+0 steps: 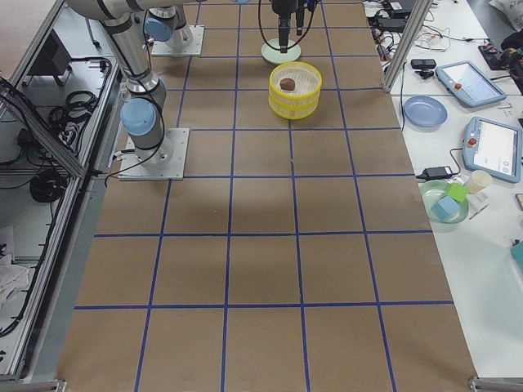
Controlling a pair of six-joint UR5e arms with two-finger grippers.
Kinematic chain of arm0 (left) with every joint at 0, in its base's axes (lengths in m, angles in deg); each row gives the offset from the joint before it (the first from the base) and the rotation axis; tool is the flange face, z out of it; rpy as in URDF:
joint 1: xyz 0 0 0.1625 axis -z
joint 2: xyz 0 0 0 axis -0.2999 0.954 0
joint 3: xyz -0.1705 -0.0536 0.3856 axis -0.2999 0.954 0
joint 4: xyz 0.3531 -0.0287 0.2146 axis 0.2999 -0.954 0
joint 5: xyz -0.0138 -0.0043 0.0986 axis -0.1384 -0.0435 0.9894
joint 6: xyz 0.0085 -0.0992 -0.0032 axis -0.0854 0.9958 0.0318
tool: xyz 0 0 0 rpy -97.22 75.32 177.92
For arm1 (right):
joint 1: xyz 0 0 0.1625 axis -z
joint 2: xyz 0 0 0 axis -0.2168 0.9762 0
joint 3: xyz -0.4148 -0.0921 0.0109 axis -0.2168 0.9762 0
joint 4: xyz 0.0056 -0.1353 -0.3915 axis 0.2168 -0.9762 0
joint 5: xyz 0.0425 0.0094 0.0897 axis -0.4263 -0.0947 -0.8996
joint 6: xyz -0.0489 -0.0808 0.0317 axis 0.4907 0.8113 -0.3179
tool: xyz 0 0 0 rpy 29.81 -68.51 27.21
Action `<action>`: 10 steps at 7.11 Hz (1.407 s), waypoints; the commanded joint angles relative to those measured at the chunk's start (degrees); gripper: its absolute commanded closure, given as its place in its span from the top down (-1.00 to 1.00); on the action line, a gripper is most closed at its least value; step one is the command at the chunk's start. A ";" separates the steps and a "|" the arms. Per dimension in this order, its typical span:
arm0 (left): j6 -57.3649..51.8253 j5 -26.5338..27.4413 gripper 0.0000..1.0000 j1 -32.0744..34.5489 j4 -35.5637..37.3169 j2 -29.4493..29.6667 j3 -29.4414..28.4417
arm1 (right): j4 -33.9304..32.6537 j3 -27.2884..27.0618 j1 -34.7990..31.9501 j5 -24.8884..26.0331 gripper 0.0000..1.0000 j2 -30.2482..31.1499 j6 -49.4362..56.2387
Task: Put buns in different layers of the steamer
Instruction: 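Release the brown bun in the top tier and raise the left gripper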
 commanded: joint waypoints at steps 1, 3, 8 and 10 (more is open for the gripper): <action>-1.63 1.07 1.00 -3.15 -7.82 -6.57 -0.33 | -0.09 0.00 -0.01 -0.20 1.00 -0.09 0.08; -1.72 1.42 1.00 -4.21 -14.62 -12.64 -1.21 | -0.09 0.00 -0.01 -0.29 1.00 -0.09 0.08; -2.60 2.57 1.00 -6.85 -22.03 -15.93 -0.60 | 0.00 0.00 -0.01 -0.29 1.00 0.00 -0.01; -2.68 3.18 1.00 -8.69 -22.03 -16.27 -0.08 | 0.00 0.00 0.08 -0.21 1.00 -0.09 -0.01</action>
